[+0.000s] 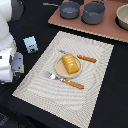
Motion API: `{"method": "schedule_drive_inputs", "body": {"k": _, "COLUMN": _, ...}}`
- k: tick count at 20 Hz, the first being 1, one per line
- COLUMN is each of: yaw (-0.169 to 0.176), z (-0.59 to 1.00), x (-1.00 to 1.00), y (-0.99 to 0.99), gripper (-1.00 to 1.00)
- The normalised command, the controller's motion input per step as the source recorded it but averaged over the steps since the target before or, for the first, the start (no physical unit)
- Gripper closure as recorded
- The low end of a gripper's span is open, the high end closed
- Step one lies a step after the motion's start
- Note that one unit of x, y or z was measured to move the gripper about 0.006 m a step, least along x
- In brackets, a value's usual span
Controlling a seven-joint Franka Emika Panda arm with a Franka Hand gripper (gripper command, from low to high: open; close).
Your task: Place the bread, butter, and milk from the table onto the serving area.
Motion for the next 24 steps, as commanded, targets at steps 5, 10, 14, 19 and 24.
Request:
{"method": "schedule_drive_inputs", "body": {"k": 5, "yaw": -0.062, "z": 1.00, "x": 0.91, "y": -0.09, "gripper": 1.00}}
{"method": "schedule_drive_inputs", "body": {"k": 10, "yaw": -0.040, "z": 0.70, "x": 1.00, "y": -0.17, "gripper": 1.00}}
{"method": "schedule_drive_inputs", "body": {"k": 14, "yaw": -0.006, "z": 0.47, "x": 1.00, "y": -0.16, "gripper": 1.00}}
{"method": "schedule_drive_inputs", "body": {"k": 19, "yaw": -0.006, "z": 0.30, "x": 1.00, "y": -0.23, "gripper": 1.00}}
{"method": "schedule_drive_inputs", "body": {"k": 24, "yaw": -0.019, "z": 0.07, "x": 1.00, "y": -0.33, "gripper": 1.00}}
